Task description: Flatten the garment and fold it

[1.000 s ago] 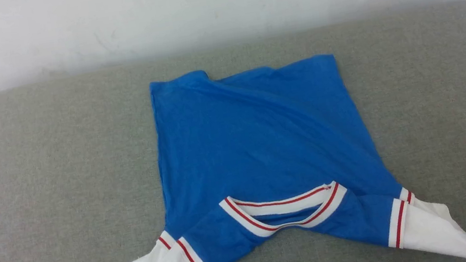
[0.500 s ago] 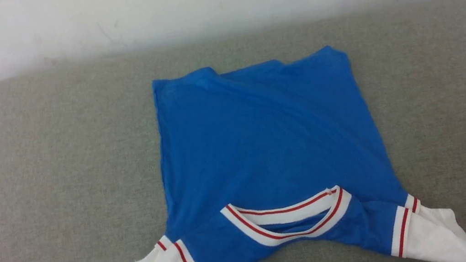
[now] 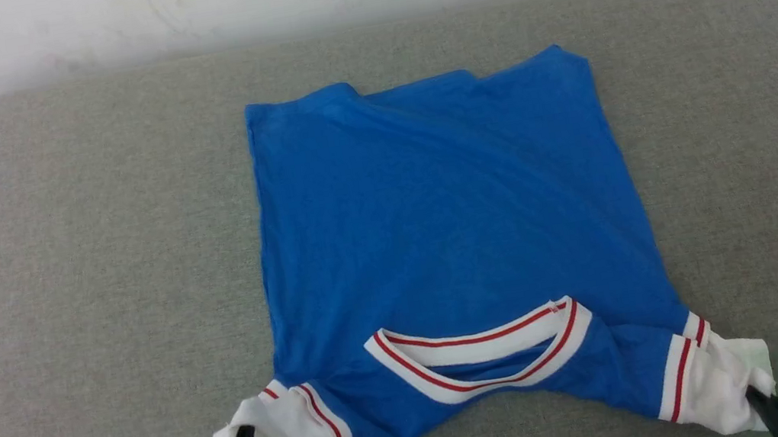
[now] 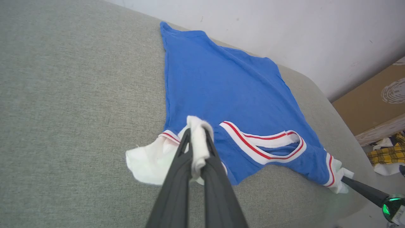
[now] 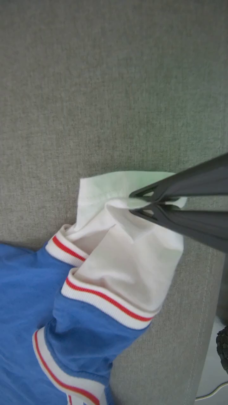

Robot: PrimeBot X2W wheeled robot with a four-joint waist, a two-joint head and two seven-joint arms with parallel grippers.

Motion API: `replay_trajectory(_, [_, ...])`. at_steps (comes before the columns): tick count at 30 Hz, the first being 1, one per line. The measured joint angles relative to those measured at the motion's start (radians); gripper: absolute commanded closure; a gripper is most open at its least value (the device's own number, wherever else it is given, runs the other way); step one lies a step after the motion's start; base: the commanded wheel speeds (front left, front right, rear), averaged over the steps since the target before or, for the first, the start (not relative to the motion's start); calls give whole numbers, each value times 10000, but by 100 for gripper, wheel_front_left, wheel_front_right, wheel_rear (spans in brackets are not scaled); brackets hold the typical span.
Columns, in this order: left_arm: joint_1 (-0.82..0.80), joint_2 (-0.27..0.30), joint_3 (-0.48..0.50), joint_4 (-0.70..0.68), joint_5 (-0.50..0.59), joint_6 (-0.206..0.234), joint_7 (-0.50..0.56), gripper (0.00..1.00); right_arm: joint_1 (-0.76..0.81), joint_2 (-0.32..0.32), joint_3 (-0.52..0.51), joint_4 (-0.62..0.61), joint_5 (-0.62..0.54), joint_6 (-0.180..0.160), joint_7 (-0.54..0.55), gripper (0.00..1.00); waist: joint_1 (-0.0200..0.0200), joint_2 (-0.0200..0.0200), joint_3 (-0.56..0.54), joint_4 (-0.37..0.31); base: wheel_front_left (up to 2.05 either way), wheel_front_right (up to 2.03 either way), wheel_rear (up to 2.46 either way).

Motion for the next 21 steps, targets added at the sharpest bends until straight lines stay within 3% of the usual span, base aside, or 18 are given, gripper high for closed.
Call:
replay_trajectory(1, [-100, -15, -36, -25, 23, 2, 54, 100, -131, 59, 75, 322, -63, 0, 2, 56, 1, 0, 11, -17, 0, 0, 0])
replay_trajectory(2, [-170, -23, -61, -54, 36, 4, 111, 100, -252, 125, 142, 604, -134, 0, 10, 0, 1, 0, 17, -32, 0, 0, 0])
replay_trajectory(6, [-344, -25, -125, -90, 171, 19, 290, 100, -608, 268, 261, 1208, -268, 27, -230, 0, 0, 0, -2, -45, 0, 0, 0])
replay_trajectory(11, [-420, -69, -161, -128, 186, 50, 284, 100, -662, 228, 36, 840, -128, 13, -334, 0, 0, 0, -31, 0, 0, 0, 0])
replay_trajectory(16, [-446, -186, -203, -192, 324, 136, 174, 100, -721, -224, -989, -1628, 282, 10, 474, 0, -1, 0, 53, 133, 0, 0, 0])
replay_trajectory(21, [-583, -313, -372, -295, 573, 136, 128, 100, -2559, -512, -2092, -3852, 130, 0, 1816, 0, -1, 0, 362, 328, 0, 0, 0])
